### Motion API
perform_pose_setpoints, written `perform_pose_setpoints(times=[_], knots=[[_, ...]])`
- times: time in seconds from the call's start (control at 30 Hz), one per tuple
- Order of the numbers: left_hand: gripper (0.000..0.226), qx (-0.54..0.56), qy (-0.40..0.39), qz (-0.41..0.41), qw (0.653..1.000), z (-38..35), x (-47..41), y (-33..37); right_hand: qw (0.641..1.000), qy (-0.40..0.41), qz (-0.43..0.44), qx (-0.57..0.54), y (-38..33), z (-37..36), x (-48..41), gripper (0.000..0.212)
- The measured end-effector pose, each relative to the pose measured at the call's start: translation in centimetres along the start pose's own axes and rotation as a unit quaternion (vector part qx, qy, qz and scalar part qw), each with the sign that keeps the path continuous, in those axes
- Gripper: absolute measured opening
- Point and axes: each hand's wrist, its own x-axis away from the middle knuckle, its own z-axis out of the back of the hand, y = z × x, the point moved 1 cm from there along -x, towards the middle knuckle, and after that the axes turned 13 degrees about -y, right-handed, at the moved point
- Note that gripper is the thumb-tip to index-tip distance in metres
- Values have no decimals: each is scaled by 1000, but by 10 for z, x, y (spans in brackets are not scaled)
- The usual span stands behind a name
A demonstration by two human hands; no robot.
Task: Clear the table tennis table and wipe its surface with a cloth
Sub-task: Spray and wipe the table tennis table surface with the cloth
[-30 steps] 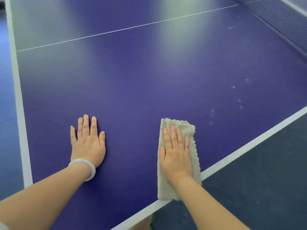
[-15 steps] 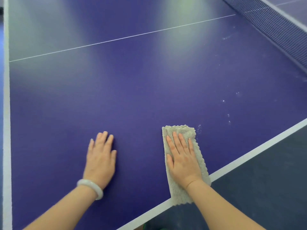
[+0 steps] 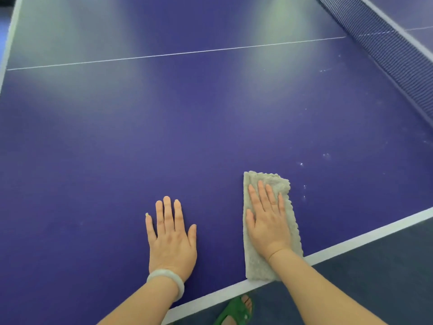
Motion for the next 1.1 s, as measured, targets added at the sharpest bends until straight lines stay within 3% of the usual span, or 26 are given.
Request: perform_pose_setpoints(times=[0.07,0.13,0.3,0.4,0.47,0.6,0.67,0.8,0.87,0.93,1.0,1.1], knots=[[70,-10,0,7,1000,-2,1,1,999,15,-49,-2,13,-1,5,62],[68,-16,0,10,1000,-2,1,1,999,27,-30,5,2,-4,13,62],[65,-19,-5,23,1000,-2,0,1,985,-4,171,39,-44,-4,-1,60],[65,-20,-7,28,999,-2,0,3,969,-16,238,70,-41,5,-36,59],[66,-17,-10,35,999,-1,0,3,977,-11,202,65,-19,10,-54,60],[69,-16,-20,39,999,2,1,5,1000,9,0,0,20,11,-44,64],[70,-13,-25,38,999,4,2,6,999,31,-20,-4,2,5,-24,64],[69,-14,-28,41,999,4,2,6,988,22,151,23,-58,-10,0,61],[68,-16,-28,40,999,4,2,5,969,-2,243,51,-62,-9,-4,61],[68,-13,-26,39,999,4,1,5,957,-4,282,67,-42,-4,-17,60],[69,-14,-27,37,999,4,2,5,974,7,220,54,-13,-1,-26,61],[70,-14,-25,35,999,3,3,5,999,15,30,12,15,0,-18,63]])
